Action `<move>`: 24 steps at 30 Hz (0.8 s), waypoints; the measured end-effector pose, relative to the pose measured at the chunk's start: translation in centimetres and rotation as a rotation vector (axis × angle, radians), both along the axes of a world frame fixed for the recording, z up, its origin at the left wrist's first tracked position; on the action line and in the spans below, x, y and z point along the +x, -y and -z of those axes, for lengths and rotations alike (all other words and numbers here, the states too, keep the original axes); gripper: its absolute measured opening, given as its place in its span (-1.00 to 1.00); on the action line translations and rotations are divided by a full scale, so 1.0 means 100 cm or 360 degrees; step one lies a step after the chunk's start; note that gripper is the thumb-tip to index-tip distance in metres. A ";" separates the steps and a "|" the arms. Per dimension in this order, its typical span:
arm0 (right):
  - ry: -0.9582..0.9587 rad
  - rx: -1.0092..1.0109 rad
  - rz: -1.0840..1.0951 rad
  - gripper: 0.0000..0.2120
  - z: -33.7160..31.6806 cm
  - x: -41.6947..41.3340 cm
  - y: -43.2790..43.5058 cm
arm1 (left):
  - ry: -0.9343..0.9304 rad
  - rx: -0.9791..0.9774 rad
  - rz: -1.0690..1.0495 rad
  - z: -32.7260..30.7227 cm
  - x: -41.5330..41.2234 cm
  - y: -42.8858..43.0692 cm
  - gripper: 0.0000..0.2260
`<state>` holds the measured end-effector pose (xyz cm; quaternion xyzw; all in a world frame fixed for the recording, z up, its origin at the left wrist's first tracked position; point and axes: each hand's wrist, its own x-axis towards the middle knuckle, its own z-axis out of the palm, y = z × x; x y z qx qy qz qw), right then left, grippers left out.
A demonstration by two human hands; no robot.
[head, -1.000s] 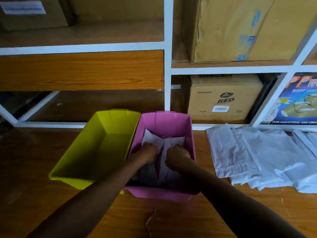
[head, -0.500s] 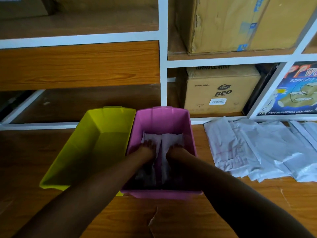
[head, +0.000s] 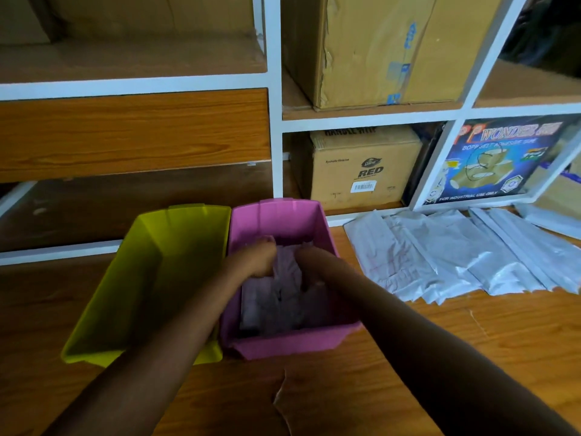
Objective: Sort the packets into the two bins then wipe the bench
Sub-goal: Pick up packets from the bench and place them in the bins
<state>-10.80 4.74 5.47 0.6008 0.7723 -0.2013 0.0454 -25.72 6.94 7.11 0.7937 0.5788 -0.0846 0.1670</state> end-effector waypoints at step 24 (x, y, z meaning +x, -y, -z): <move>-0.0865 0.1087 0.0789 -0.57 -0.022 0.332 0.131 | 0.1580 0.0980 -0.0084 0.003 0.305 0.085 -0.54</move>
